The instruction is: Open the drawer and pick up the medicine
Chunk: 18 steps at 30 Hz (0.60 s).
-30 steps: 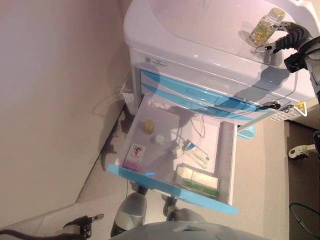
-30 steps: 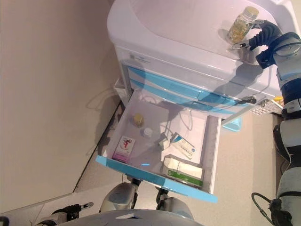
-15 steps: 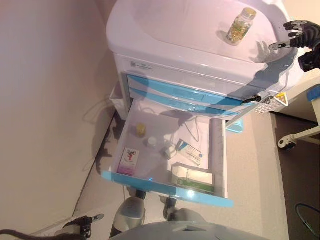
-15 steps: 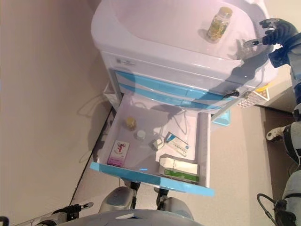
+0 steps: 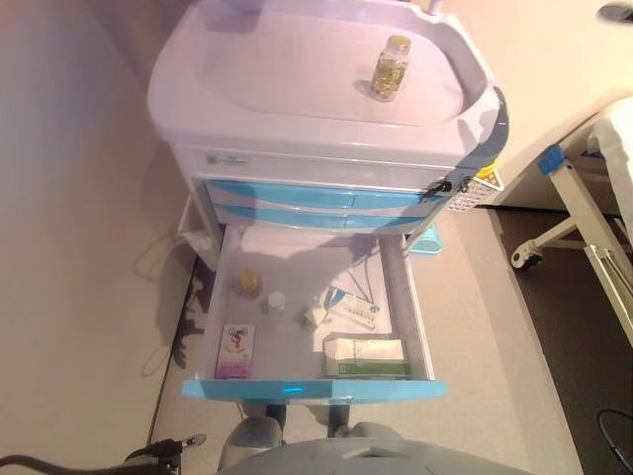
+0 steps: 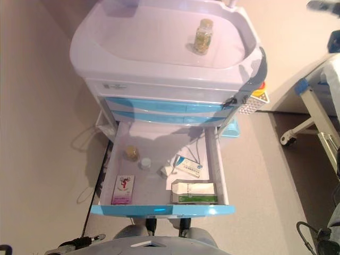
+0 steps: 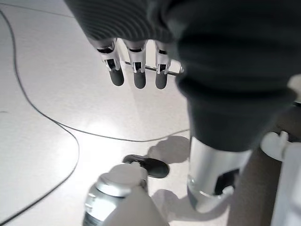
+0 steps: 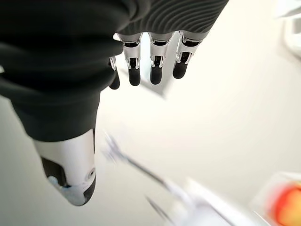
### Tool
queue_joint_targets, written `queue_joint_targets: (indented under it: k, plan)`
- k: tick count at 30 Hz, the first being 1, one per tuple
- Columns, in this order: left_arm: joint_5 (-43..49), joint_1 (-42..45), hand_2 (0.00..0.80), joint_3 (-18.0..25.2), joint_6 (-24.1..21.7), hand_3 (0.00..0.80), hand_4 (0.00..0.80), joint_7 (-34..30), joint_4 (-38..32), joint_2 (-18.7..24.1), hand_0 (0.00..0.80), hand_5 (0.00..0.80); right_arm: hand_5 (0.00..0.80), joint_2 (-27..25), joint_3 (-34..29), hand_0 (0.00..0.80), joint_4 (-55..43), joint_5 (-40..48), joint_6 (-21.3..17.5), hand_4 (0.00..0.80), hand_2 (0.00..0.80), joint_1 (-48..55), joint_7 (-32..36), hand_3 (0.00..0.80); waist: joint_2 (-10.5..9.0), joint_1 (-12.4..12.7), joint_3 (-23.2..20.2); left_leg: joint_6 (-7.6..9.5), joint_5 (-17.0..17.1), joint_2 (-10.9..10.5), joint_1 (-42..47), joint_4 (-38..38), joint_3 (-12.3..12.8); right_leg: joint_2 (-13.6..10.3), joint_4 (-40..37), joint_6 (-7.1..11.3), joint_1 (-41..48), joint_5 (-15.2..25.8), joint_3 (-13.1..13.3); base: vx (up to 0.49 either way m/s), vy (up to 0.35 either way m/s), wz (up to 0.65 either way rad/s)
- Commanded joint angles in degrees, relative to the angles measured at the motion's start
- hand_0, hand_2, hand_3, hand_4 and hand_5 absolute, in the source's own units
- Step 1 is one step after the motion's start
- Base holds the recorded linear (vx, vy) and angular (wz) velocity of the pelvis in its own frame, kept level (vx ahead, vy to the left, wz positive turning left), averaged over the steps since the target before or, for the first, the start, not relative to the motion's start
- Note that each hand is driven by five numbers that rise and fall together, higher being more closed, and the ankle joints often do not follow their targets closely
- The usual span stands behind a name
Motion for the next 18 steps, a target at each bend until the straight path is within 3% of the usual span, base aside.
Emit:
queue_joint_targets:
  k: [1,6,10,14,18]
  plan:
    - [2.7,1.3,0.000,-2.6,1.1,0.000,0.000,-0.4,4.6,0.6,0.000,0.000,0.000,-4.3,-4.6,0.000,0.6,3.9,-5.1,0.000,0.000,0.3,-8.6,0.000,0.56,0.4,-2.1,-1.22,-4.3,0.1,0.4,0.3,-2.0,-0.8,6.0,2.03,0.8,-3.7,0.2,-0.005,-0.017,-0.14]
    - [3.9,0.7,0.000,-3.7,1.5,0.000,0.000,-0.5,4.6,-0.2,0.000,0.000,0.000,-1.0,-16.5,0.000,0.3,4.5,-9.0,0.000,0.000,11.9,-16.3,0.000,1.56,-0.7,-2.1,-0.96,-4.7,-0.2,0.6,0.6,-1.4,-0.8,6.0,2.11,0.5,-3.4,1.1,-0.016,-0.013,-0.11]
    - [4.4,0.1,0.000,-4.3,2.1,0.000,0.000,-0.6,4.9,-0.6,0.000,0.000,0.000,5.9,-24.6,0.000,-2.0,0.7,-11.7,0.000,0.000,23.0,-20.9,0.000,2.66,-1.4,-1.8,-0.71,-4.9,-0.4,0.8,0.7,-0.9,-0.9,5.9,2.18,0.3,-3.3,1.8,-0.017,-0.022,-0.15]
    - [4.7,-0.3,0.000,-4.3,2.6,0.000,0.000,-0.9,4.7,-1.1,0.000,0.000,0.000,12.5,-28.1,0.000,-5.3,-6.1,-11.1,0.000,0.000,33.2,-22.8,0.000,3.76,-2.3,-1.2,-0.47,-4.8,-0.5,0.7,0.5,-0.3,-1.0,6.1,2.14,-0.3,-3.2,2.5,-0.025,-0.014,-0.09]
    - [4.4,-0.8,0.000,-4.5,3.0,0.000,0.000,-1.3,4.1,-1.8,0.000,0.000,0.000,18.5,-27.4,0.000,-6.3,-15.6,-11.2,0.000,0.000,41.0,-24.0,0.000,4.73,-3.2,0.0,-0.30,-4.6,-0.6,-0.1,0.6,0.4,-1.1,6.7,2.09,-1.5,-3.3,2.9,-0.051,-0.015,-0.15]
